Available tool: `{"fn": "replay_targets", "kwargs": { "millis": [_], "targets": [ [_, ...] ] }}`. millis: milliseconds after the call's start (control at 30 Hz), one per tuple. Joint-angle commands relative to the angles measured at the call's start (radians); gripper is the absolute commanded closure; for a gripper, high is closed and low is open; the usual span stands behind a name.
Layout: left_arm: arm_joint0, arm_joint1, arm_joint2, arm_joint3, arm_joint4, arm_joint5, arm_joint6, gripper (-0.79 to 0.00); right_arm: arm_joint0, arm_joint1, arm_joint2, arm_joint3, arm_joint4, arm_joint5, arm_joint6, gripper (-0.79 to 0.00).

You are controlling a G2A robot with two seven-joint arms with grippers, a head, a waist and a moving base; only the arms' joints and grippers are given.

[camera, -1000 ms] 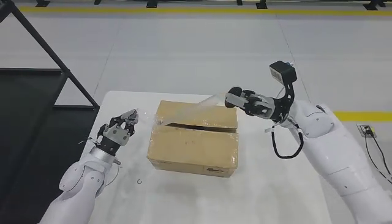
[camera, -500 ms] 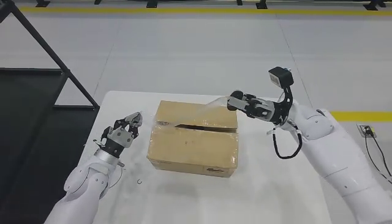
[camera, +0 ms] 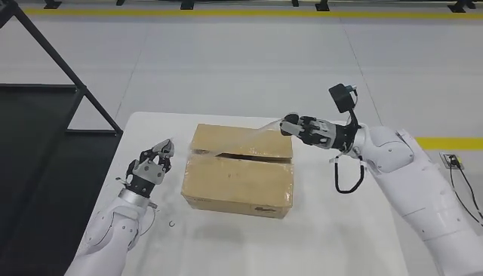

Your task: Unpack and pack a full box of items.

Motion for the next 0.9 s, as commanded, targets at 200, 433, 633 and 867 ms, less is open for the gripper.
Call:
{"fn": "replay_targets", "kwargs": {
  "millis": [200,433,633,867],
  "targets": [
    [-0.018,-0.018,0.011,0.024,-0.010,-0.027,0.003,0.000,-0.035,0.003,0.048,0.035,-0.055,0.000,-0.079,0.000],
    [-0.038,-0.030,0.030,0.051,0.019,-0.019,0.008,0.000,-0.034,-0.001,0.039,0.100,-0.090,0.000,-0.086,0.000],
    [-0.047,-0.041,0.039,0.067,0.051,-0.036,0.017,0.000,-0.039,0.000,0.038,0.123,-0.125,0.000,-0.113,0.000],
    [-0.048,-0.051,0.042,0.075,0.069,-0.046,0.012,0.000,-0.062,0.005,0.047,0.118,-0.181,0.000,-0.202,0.000]
  ]
}}
